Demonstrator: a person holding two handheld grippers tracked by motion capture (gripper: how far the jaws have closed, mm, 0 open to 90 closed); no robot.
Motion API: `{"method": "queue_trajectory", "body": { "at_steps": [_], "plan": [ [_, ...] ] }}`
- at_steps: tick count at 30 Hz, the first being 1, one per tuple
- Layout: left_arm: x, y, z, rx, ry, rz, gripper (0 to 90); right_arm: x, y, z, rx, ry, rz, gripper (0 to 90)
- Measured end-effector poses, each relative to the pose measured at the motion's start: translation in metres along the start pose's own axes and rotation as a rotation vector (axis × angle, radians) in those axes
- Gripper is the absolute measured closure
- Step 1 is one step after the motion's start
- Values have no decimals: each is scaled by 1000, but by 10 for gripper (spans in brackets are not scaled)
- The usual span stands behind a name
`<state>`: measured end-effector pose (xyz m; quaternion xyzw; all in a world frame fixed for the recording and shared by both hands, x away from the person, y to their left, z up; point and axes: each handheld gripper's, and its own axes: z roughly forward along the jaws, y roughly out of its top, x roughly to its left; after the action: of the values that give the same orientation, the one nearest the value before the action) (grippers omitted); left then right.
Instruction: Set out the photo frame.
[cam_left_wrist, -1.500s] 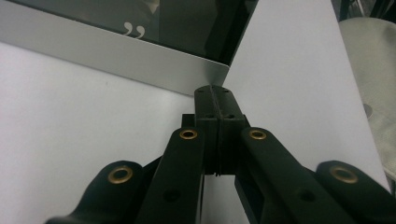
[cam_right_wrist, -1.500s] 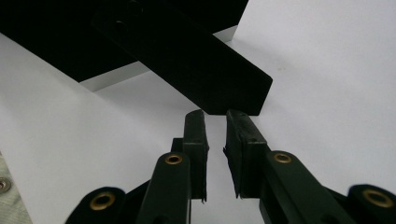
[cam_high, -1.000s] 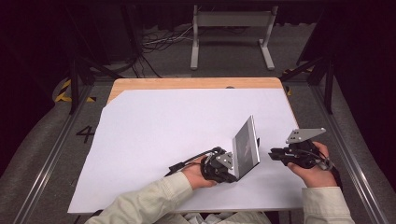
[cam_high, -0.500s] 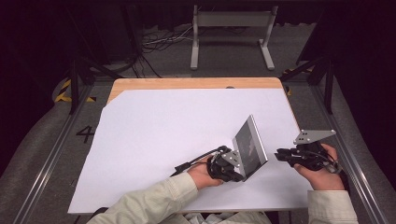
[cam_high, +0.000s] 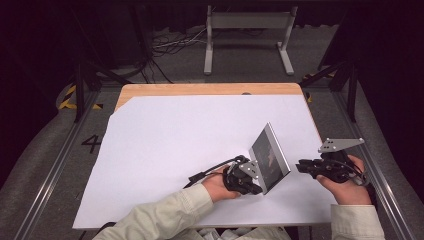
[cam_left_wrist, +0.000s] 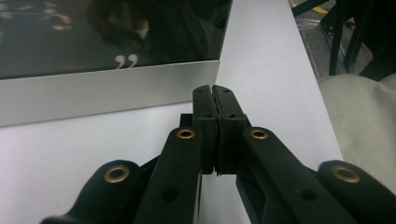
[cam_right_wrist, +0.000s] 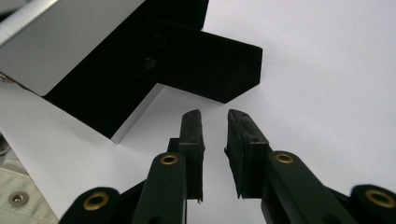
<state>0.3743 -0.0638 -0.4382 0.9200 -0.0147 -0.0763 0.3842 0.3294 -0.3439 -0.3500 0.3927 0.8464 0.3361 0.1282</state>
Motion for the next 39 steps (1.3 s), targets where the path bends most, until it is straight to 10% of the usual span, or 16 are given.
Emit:
{"method": "queue_trajectory", "body": {
  "at_steps": [11, 39],
  "plan": [
    [7, -26, -43, -28, 92, -52, 865, -7, 2, -1, 13, -6, 185, 764],
    [9, -92, -108, -71, 263, -188, 837, -8, 34, -11, 20, 28, 300, 719]
  ]
}}
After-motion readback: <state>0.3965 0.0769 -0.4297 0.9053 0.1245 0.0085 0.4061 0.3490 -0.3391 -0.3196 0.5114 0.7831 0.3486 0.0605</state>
